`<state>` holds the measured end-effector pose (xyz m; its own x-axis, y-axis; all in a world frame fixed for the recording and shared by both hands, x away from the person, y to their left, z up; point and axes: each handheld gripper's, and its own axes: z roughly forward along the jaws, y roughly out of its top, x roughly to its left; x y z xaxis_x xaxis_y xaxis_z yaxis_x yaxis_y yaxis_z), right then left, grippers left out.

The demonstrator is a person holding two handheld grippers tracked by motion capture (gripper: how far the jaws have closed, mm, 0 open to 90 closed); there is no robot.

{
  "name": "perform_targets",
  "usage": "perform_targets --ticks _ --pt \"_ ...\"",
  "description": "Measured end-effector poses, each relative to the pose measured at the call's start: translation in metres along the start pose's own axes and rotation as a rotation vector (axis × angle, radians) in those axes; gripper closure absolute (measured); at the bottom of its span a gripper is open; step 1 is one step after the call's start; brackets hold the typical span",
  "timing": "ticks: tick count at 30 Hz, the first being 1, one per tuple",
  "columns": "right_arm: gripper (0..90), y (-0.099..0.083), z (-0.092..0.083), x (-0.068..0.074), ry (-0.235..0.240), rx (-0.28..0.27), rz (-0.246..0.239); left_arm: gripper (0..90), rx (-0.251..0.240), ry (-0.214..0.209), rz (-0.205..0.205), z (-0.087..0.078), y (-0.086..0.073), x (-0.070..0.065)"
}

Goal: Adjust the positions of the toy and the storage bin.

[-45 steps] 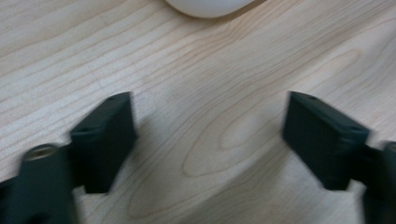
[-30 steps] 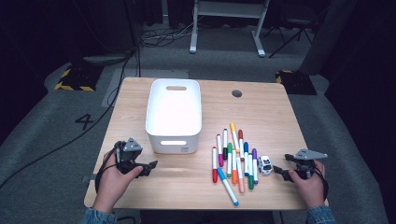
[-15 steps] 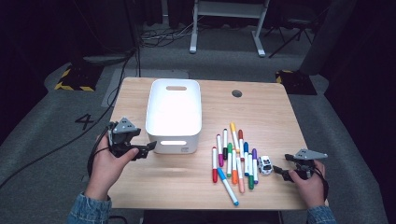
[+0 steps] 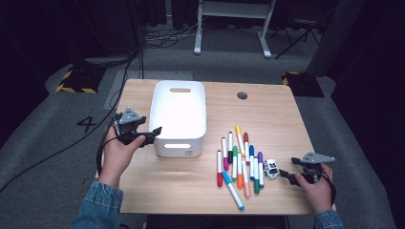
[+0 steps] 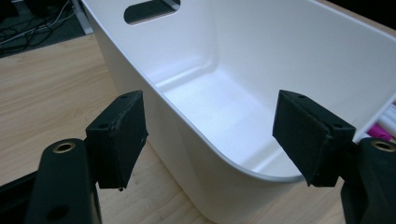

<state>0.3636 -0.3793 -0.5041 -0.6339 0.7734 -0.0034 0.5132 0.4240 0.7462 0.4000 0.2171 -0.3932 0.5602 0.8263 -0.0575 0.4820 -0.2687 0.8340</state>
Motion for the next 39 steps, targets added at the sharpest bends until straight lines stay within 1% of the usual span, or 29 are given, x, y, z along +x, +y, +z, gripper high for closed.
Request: perform_targets --ticks 1,2,4,6,8,9,10,12,13,14,15,17,18,25,27,29,30,35,37,39 --pt "19.7 0.000 0.000 0.000 0.000 0.000 0.000 26.5 -0.003 0.002 0.005 0.003 -0.001 0.001" --pt "19.7 0.000 0.000 0.000 0.000 0.000 0.000 26.5 0.007 -0.012 0.015 0.006 -0.001 0.002" --pt "19.8 0.000 0.000 0.000 0.000 0.000 0.000 26.4 0.013 -0.048 -0.007 0.009 -0.001 0.002" --pt "19.7 0.000 0.000 0.000 0.000 0.000 0.000 27.0 0.010 -0.047 -0.019 0.010 -0.002 0.001" --pt "19.7 0.000 0.000 0.000 0.000 0.000 0.000 28.8 0.005 -0.048 -0.017 0.009 -0.003 0.000" --pt "19.7 0.000 0.000 0.000 0.000 0.000 0.000 28.8 0.004 -0.040 -0.015 0.008 -0.003 0.000" --pt "19.8 0.000 0.000 0.000 -0.001 0.000 0.000 31.5 -0.001 -0.040 -0.017 0.006 -0.005 -0.001" --pt "19.8 0.000 0.000 0.000 -0.001 0.000 -0.001 32.4 -0.006 -0.041 -0.029 0.004 -0.007 -0.003" --pt "19.8 0.000 0.000 0.000 -0.003 0.000 0.001 32.9 -0.007 -0.049 -0.033 0.003 -0.008 -0.003" --pt "19.8 0.000 0.000 0.000 -0.003 0.000 0.001 32.9 -0.004 -0.058 -0.048 0.001 -0.009 -0.004" --pt "19.8 0.000 0.000 0.000 -0.003 0.000 0.001 32.9 -0.001 -0.067 -0.051 0.000 -0.011 -0.005" --pt "19.8 0.000 0.000 0.000 -0.004 0.000 -0.008 32.8 -0.001 -0.075 -0.058 -0.005 -0.015 -0.009" --pt "19.8 0.000 0.000 0.000 -0.004 0.000 -0.008 32.8 0.005 -0.077 -0.048 -0.008 -0.016 -0.010" --pt "19.8 -0.001 0.000 0.001 -0.006 -0.003 -0.006 32.3 0.002 -0.083 -0.035 -0.026 -0.030 -0.030" --pt "19.8 -0.001 -0.001 0.000 -0.005 -0.001 -0.011 31.9 -0.005 -0.085 -0.041 -0.029 -0.033 -0.035" --pt "19.8 -0.001 -0.001 0.001 -0.006 0.001 -0.009 31.5 -0.003 -0.090 -0.038 -0.034 -0.037 -0.041" --pt "19.8 -0.001 -0.001 0.001 -0.006 0.001 -0.009 31.5 -0.003 -0.090 -0.038 -0.034 -0.037 -0.041" --pt "19.8 -0.001 -0.001 0.001 -0.005 -0.001 -0.004 31.5 0.010 -0.090 -0.029 -0.041 -0.041 -0.052" --pt "19.8 -0.001 0.000 0.002 -0.006 -0.003 0.001 31.5 0.006 -0.089 -0.027 -0.043 -0.043 -0.057" --pt "19.8 -0.001 -0.001 0.002 -0.006 -0.002 0.002 31.5 0.000 -0.087 -0.032 -0.045 -0.046 -0.062"
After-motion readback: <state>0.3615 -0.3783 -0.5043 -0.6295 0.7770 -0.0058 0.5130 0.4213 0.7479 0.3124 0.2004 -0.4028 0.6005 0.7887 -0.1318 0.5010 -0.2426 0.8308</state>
